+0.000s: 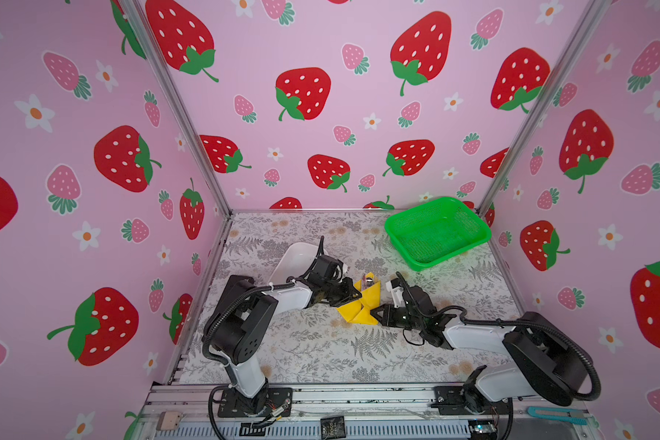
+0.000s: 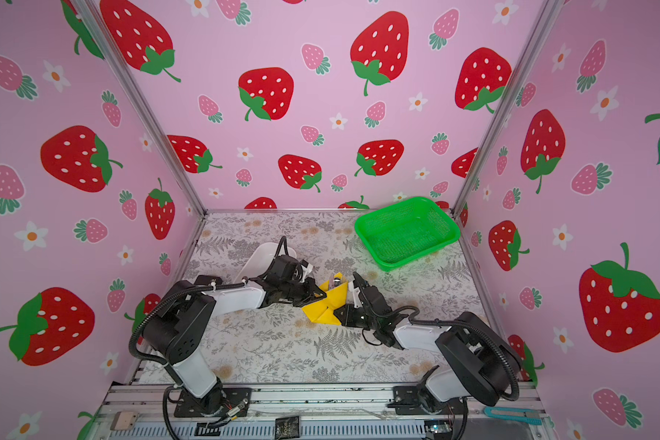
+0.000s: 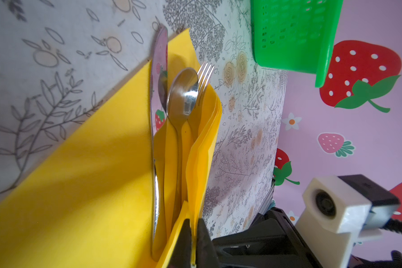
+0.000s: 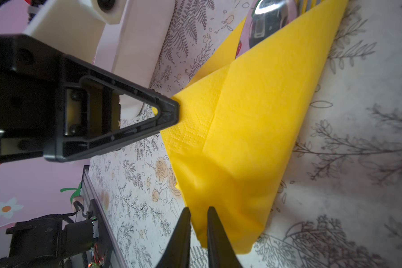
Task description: Place the utensils on the paper napkin and roll it up
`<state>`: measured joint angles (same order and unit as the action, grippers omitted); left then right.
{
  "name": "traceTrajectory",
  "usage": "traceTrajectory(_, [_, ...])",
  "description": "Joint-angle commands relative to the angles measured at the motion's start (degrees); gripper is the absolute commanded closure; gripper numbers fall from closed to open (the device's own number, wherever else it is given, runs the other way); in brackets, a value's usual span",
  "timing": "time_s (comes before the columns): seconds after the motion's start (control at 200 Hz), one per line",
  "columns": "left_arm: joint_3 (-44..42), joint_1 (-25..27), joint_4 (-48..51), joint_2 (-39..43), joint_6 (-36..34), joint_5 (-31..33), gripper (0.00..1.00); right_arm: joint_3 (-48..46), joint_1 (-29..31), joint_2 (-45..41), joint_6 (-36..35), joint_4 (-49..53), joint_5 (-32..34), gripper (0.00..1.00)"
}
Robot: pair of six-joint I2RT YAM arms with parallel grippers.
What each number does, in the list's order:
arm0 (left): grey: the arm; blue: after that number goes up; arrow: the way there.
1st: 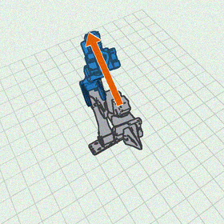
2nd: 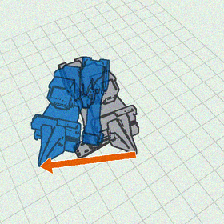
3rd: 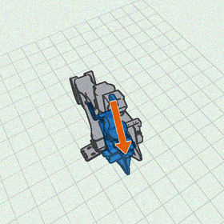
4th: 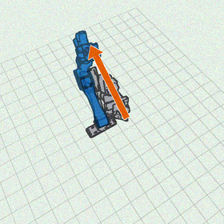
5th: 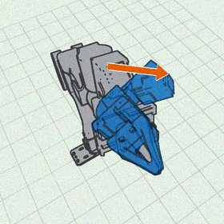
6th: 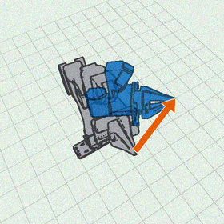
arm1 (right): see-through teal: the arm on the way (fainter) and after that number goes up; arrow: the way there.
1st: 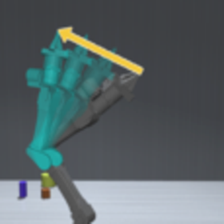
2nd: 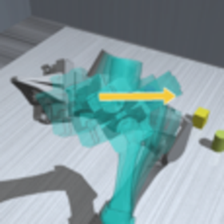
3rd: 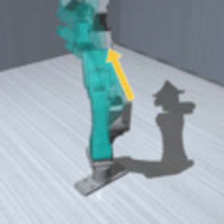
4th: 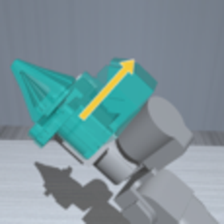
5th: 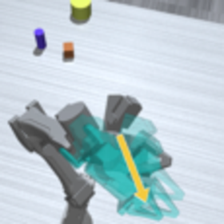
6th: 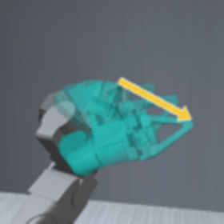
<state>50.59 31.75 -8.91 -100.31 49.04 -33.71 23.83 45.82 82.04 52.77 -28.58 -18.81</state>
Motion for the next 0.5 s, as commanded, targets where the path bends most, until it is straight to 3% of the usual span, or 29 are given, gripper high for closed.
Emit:
traceTrajectory(0.0, [0.35, -0.19, 0.7, 0.55, -0.87, -1.18, 0.9, -0.58, -0.17, 1.33, 0.95, -1.78, -2.88, 0.82])
traceTrajectory(0.375, [-0.29, -0.2, 1.12, 0.91, -1.69, -1.14, 0.91, -1.15, -3.61, -3.33, 1.81, -1.24, -3.07, 0.81])
traceTrajectory(0.495, [-0.51, -0.19, 1.06, 0.76, -2.06, -1.4, 0.93, -0.31, -3.81, -1.39, 1.37, -1.29, -4.57, 0.81])
